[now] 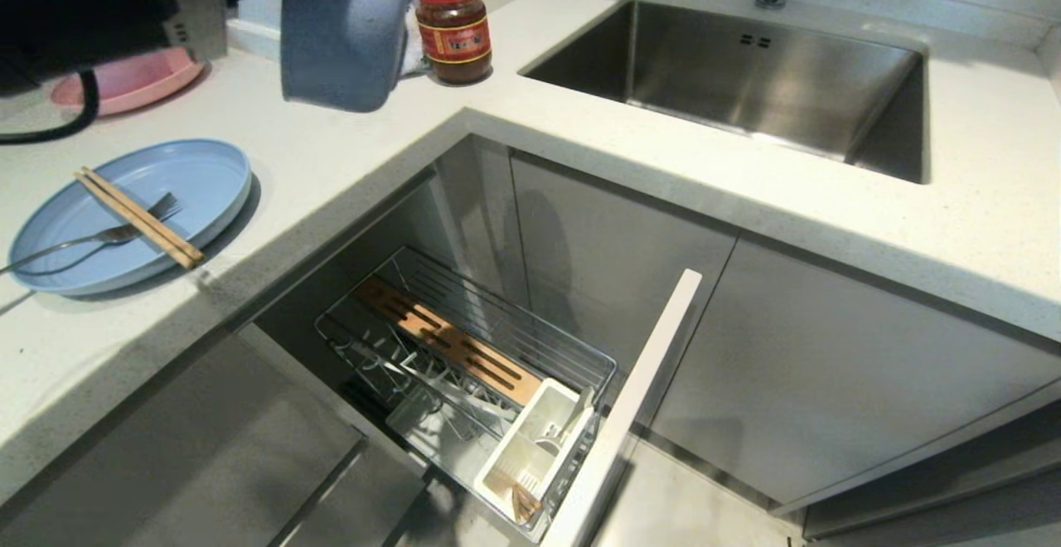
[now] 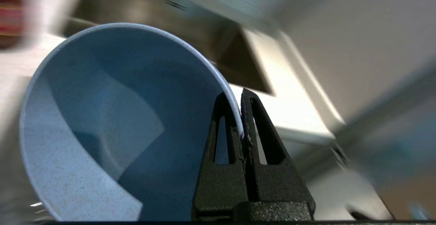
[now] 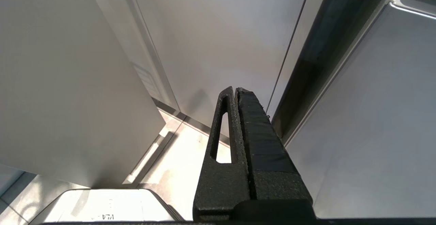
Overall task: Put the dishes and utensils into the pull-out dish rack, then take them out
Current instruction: Pick up the bowl and place it in the cupboard
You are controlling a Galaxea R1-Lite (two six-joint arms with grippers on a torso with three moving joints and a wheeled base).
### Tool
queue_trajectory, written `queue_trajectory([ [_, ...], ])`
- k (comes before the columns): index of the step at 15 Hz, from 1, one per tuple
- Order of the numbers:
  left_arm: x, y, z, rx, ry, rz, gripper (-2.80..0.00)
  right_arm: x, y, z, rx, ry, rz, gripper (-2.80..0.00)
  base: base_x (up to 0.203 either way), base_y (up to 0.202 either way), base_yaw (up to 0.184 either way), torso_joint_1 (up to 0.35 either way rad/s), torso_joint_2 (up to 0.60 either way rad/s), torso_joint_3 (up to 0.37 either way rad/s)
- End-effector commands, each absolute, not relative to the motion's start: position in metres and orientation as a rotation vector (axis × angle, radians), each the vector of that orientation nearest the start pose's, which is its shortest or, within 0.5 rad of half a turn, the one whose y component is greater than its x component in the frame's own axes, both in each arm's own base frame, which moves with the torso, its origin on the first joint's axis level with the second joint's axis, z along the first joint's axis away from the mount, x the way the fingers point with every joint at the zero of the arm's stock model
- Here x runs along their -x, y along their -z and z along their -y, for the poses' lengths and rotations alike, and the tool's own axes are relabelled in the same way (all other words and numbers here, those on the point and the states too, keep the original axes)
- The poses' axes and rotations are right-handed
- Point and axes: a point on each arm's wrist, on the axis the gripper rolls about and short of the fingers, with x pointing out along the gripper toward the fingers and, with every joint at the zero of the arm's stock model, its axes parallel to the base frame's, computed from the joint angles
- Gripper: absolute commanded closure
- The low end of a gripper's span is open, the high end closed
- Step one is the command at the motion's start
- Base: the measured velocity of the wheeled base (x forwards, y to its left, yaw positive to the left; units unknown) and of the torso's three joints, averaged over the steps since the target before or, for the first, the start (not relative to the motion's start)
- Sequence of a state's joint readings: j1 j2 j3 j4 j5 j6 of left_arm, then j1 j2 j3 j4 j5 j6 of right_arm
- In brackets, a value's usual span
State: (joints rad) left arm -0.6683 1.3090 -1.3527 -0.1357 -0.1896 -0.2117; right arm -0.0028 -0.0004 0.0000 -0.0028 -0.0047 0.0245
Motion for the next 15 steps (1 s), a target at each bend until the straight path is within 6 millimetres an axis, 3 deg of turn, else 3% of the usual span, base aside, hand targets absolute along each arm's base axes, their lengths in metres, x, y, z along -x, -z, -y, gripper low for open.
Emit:
queue_trajectory([
  [1,-0.148,-0.367,0.134,0.192,1.036,0.009,0.0,0.023,-0.075,0.0,-0.025,0.007,0.006,0.0,0.0,0.0,0.0,0.0,0.0,0.0],
  [3,-0.155,-0.341,0.141,0.056,1.067,-0.021,0.0,0.023,-0.075,0.0,-0.025,0.006,0.006,0.0,0.0,0.0,0.0,0.0,0.0,0.0],
  [6,-0.165,-0.314,0.148,0.023,1.061,-0.064,0.0,0.023,-0.075,0.0,-0.025,0.006,0.006,0.0,0.0,0.0,0.0,0.0,0.0,0.0],
  [10,-0.188,-0.291,0.155,0.122,0.802,-0.183,0.0,0.023,-0.075,0.0,-0.025,0.006,0.006,0.0,0.0,0.0,0.0,0.0,0.0,0.0],
  [13,-0.191,-0.279,0.159,0.142,0.702,-0.237,0.0,0.023,-0.075,0.0,-0.025,0.007,0.006,0.0,0.0,0.0,0.0,0.0,0.0,0.0],
  [15,-0.19,-0.276,0.168,0.274,0.674,-0.294,0.0,0.023,-0.075,0.0,-0.025,0.008,0.006,0.0,0.0,0.0,0.0,0.0,0.0,0.0],
])
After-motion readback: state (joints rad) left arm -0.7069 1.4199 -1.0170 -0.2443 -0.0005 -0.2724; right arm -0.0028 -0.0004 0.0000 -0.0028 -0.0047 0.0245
